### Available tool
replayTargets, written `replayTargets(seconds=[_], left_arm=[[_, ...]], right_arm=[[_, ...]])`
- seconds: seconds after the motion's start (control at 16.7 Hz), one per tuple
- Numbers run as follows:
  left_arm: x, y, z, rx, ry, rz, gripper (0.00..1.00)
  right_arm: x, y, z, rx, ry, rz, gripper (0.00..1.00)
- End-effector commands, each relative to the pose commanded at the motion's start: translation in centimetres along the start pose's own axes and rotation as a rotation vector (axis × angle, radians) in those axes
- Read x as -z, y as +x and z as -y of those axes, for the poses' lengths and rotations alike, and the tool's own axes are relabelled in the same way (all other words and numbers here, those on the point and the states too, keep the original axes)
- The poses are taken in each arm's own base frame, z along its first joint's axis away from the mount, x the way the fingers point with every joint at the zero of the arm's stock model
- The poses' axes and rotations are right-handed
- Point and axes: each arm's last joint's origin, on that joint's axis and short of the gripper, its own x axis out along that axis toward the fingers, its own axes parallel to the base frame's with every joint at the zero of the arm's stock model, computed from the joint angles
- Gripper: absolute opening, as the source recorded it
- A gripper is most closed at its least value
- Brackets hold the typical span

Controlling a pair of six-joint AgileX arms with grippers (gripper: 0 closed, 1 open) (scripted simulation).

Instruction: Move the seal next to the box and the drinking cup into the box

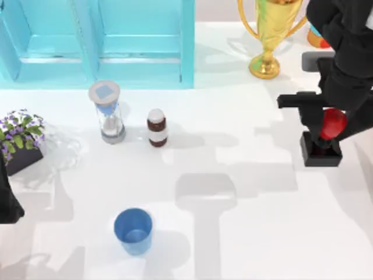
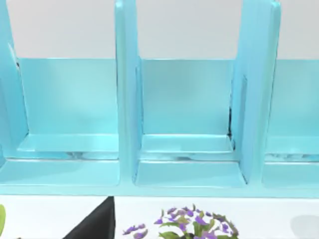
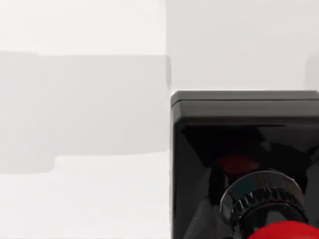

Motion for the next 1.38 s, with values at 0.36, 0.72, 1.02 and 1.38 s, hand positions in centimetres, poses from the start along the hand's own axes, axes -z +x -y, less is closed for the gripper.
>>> replayTargets(seconds=[0.36,0.72,1.02,1.38], left_arm=[[0.0,0.0,0.0,0.000,0.000,0.000,1.00],[0.0,0.0,0.0,0.000,0.000,0.000,1.00],[0.0,0.0,0.0,0.000,0.000,0.000,1.00],[0.0,0.0,0.0,0.000,0.000,0.000,1.00]], right_arm=[[0.7,-3.7,3.7,-0.003,-0.004,0.010,0.00],[2.0,-4.7,4.6,-0.002,-0.005,0.007,0.00],[3.5,-5.8,5.6,-0.003,-0.006,0.005,0.00],[3.3,-3.9,5.5,-0.003,-0.008,0.007,0.00]])
